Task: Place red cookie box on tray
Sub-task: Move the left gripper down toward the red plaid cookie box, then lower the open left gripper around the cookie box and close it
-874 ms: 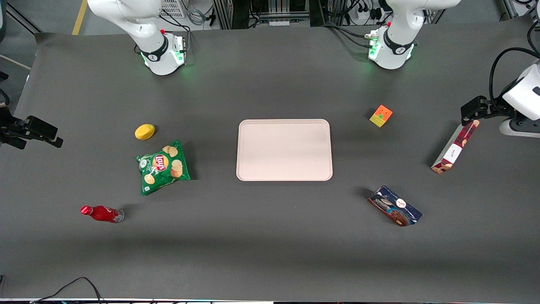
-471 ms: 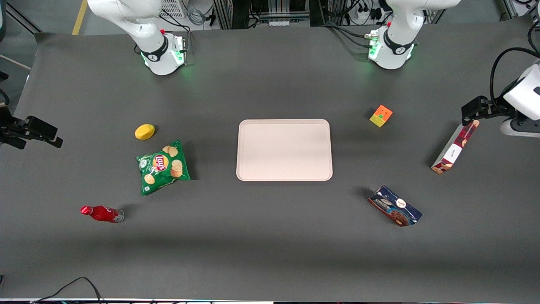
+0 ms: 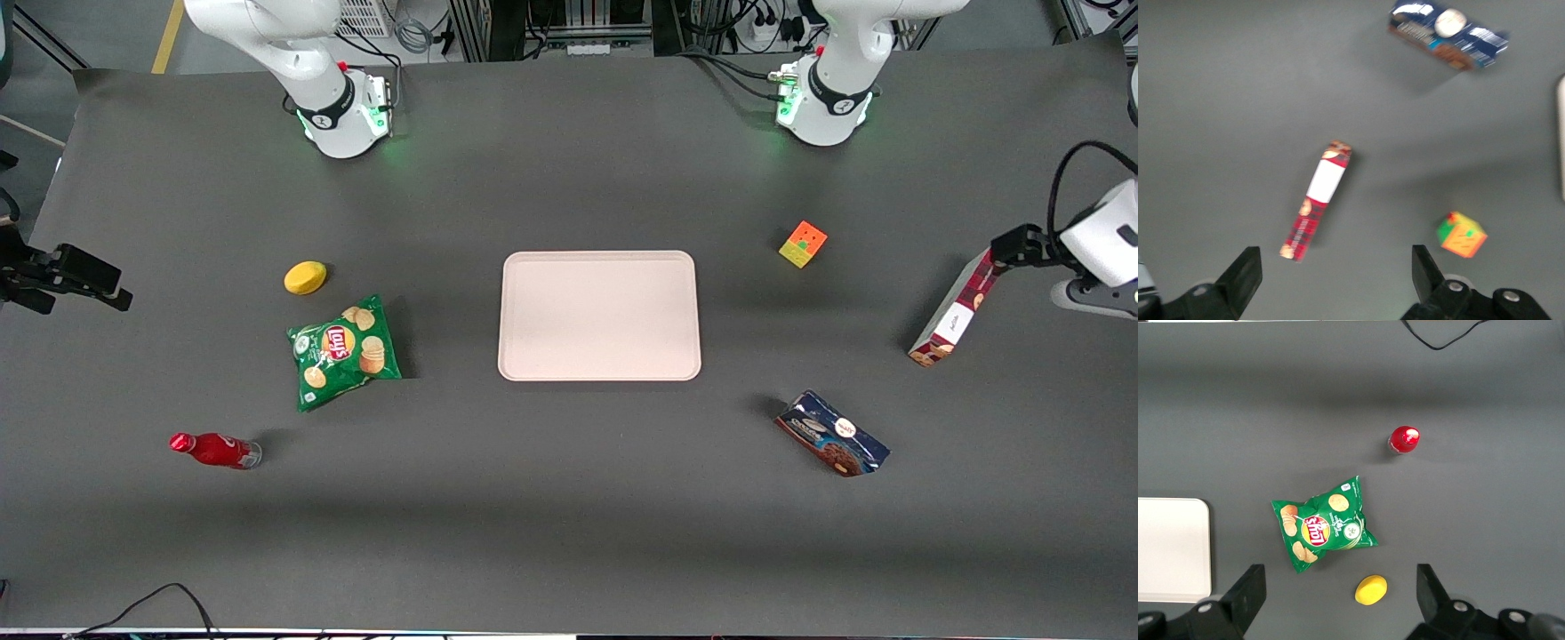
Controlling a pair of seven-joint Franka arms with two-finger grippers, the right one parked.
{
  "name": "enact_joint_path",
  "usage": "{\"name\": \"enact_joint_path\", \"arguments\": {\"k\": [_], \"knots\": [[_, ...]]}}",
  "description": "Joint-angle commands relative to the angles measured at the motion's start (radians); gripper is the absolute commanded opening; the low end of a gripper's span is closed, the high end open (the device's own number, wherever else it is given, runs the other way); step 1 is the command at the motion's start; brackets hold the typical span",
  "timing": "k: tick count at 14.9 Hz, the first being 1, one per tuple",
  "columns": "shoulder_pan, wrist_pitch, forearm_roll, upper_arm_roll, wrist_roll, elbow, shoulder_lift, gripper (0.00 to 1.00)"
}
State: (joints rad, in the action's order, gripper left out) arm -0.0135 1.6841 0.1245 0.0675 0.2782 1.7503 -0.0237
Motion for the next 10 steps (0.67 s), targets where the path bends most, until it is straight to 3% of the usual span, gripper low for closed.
{"name": "enact_joint_path", "arguments": {"k": [1, 4, 10], "knots": [[0.013, 0.185, 0.049, 0.079, 0.177, 0.214, 0.039, 1.00], [0.013, 0.421, 0.050, 0.199, 0.456, 0.406, 0.041, 1.00], [0.035, 0.635, 0.052, 0.227, 0.550, 0.632, 0.016, 0.99]]}}
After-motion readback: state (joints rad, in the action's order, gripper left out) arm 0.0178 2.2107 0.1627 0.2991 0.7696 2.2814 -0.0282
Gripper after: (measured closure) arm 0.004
